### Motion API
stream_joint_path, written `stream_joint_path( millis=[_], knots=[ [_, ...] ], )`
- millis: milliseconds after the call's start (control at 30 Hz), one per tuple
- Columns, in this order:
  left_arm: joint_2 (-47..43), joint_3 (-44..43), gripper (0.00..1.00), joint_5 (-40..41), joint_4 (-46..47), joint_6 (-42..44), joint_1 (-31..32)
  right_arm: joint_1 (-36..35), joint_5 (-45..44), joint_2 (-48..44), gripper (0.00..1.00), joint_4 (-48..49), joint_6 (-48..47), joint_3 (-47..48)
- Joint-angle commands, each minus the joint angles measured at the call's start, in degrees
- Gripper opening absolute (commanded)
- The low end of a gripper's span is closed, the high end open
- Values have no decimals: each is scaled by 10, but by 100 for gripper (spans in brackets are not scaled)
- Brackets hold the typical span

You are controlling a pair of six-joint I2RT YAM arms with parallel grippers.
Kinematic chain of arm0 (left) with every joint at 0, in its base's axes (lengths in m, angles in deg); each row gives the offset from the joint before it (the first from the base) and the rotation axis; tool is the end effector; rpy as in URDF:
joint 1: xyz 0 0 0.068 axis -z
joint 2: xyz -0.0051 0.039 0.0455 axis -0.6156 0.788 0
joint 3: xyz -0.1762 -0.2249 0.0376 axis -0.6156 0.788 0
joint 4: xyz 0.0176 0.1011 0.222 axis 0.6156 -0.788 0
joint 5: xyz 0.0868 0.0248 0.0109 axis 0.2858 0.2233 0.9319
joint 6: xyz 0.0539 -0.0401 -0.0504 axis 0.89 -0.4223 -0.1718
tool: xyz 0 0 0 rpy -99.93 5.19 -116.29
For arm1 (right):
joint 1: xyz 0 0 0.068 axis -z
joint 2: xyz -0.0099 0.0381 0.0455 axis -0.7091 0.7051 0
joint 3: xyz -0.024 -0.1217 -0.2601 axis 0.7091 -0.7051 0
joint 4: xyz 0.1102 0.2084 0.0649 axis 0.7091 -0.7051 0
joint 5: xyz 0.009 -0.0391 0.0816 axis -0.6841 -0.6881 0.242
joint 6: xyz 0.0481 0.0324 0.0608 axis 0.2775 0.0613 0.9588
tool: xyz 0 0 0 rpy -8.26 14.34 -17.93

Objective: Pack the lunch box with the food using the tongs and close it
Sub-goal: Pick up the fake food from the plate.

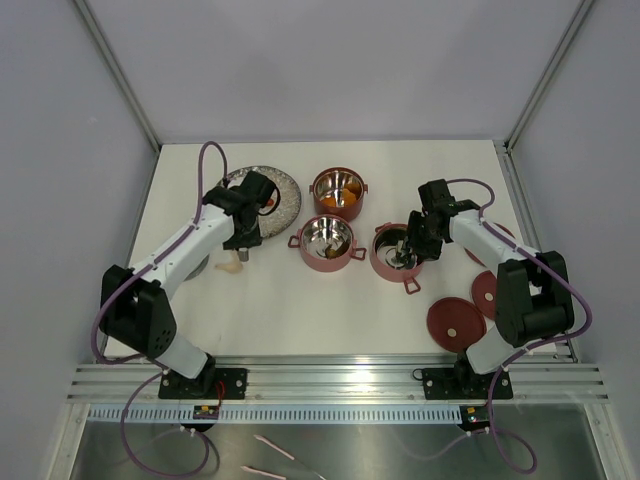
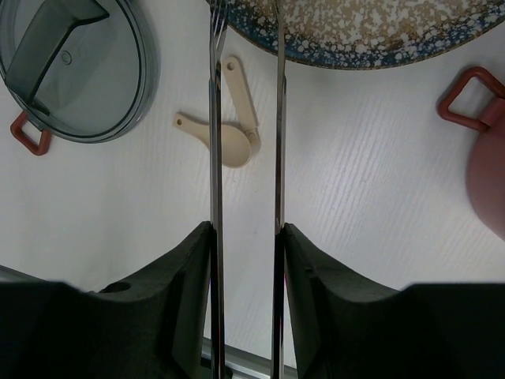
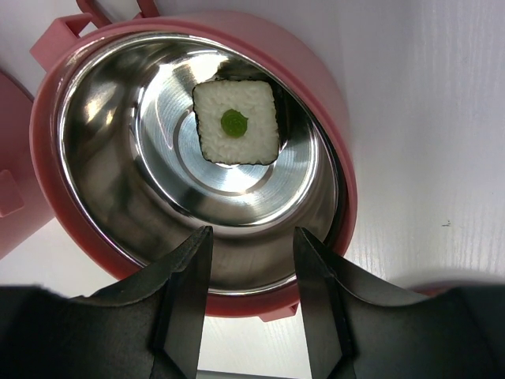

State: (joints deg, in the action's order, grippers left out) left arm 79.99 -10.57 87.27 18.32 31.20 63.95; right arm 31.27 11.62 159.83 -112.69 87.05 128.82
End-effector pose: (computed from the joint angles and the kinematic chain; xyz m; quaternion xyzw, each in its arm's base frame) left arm 0.2710 -0.0965 0.2661 -0.1065 0.9584 0.1132 0.2392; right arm 0.3000 0.0779 0.1962 0.0995 0.9758 0.0885 0.1735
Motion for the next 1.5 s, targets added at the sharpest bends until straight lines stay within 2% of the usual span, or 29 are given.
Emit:
stream_joint_path(
  millis=[0, 267, 333, 967, 1067, 1100, 1133, 1233, 1467],
  knots=[
    [6, -28, 41, 32, 22, -8, -3, -7, 10, -1, 53, 5, -9, 20],
    [20, -37, 43, 36, 27, 5, -12, -6, 9, 4, 53, 7, -9, 21],
    [23, -35, 48, 29, 34, 10, -14, -6, 10, 4, 53, 5, -10, 23],
    [59, -32, 48, 9, 72, 39, -42, -6, 11, 3, 53, 4, -8, 23],
    [55, -28, 33, -2, 80, 43, -42, -6, 8, 1, 53, 2, -8, 23],
    [52, -26, 27, -10, 82, 45, -42, -6, 8, -2, 53, 2, -6, 22],
    [49, -25, 15, -12, 83, 46, -42, -6, 7, -1, 53, 2, -6, 20],
    [33, -28, 0, -14, 76, 43, -42, -6, 8, 1, 53, 2, -5, 17],
    [-9, -46, 0, -34, 48, 53, -40, -6, 13, 6, 53, 4, -3, 24]
  ],
)
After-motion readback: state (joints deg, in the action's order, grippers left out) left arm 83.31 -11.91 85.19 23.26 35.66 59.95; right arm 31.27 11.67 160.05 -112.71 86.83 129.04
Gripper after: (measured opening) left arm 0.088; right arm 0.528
